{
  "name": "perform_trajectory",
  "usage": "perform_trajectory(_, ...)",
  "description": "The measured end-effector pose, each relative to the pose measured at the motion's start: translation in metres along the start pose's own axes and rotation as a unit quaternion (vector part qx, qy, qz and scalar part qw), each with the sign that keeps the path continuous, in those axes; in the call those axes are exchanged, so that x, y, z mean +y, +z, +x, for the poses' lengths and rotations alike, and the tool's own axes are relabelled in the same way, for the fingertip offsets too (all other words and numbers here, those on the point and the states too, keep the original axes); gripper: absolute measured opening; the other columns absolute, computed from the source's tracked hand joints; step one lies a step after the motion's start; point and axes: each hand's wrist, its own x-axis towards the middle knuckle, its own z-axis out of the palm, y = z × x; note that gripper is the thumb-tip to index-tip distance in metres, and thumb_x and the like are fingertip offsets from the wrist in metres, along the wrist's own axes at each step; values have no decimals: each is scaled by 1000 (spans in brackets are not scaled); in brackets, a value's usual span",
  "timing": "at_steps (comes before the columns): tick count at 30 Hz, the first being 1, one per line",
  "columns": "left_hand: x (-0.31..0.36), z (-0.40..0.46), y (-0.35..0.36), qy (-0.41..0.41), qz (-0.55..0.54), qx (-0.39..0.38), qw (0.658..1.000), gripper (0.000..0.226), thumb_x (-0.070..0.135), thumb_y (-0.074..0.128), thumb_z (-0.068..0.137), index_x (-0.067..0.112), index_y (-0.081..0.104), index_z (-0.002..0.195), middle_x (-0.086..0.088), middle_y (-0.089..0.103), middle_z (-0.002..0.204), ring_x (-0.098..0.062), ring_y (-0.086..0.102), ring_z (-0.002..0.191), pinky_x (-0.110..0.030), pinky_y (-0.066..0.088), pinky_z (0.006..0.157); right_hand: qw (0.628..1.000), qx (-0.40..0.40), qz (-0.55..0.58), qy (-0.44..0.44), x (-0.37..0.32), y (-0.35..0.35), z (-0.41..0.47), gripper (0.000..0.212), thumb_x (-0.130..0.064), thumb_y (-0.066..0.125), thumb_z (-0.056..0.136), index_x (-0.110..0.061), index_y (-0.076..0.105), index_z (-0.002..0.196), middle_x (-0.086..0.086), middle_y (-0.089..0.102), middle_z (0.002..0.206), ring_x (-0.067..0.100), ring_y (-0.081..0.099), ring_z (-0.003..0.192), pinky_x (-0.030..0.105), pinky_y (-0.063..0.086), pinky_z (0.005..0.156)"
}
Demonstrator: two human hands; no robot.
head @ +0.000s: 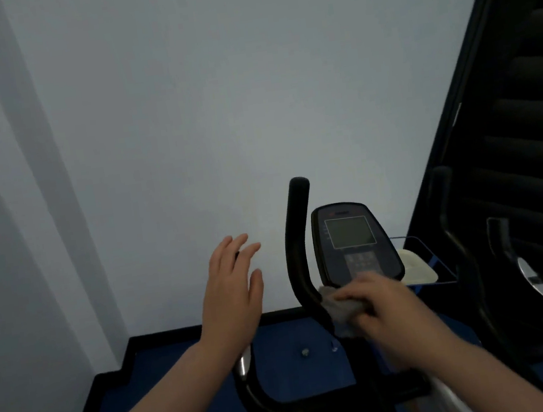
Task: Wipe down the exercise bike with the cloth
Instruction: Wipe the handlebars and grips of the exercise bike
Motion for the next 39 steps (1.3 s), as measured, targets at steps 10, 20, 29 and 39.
perform_trajectory(10,-2,-2,3,0,15,26,1000,35,9,58,91,12,58,125,0,54,125,-15,38,126,-24,36,95,994,105,34,-16,-21,49,-2,46,-64,47,87,-44,58,126,-22,40,123,-2,36,116,19,32,95)
perform_trajectory(20,-4,-2,3,3,2,23,1000,32,10,58,91,13,59,123,3,53,124,-13,38,127,-22,36,94,987,157,25,-9,-51,35,63,25,-24,68,89,-21,65,113,-9,53,117,11,50,108,25,43,90)
perform_trajectory(29,-5,-2,4,2,-17,33,999,31,10,58,91,13,59,121,6,52,124,-9,36,127,-17,33,93,978,202,37,-30,-46,5,66,20,-16,69,86,-24,67,104,-5,53,109,9,54,98,23,44,87)
perform_trajectory(39,-4,-2,0,3,-48,28,998,26,13,53,94,15,61,119,8,51,123,0,33,124,0,23,94,980,179,69,-51,-18,29,71,21,-5,65,89,-13,69,107,-2,52,110,-8,49,95,10,40,88)
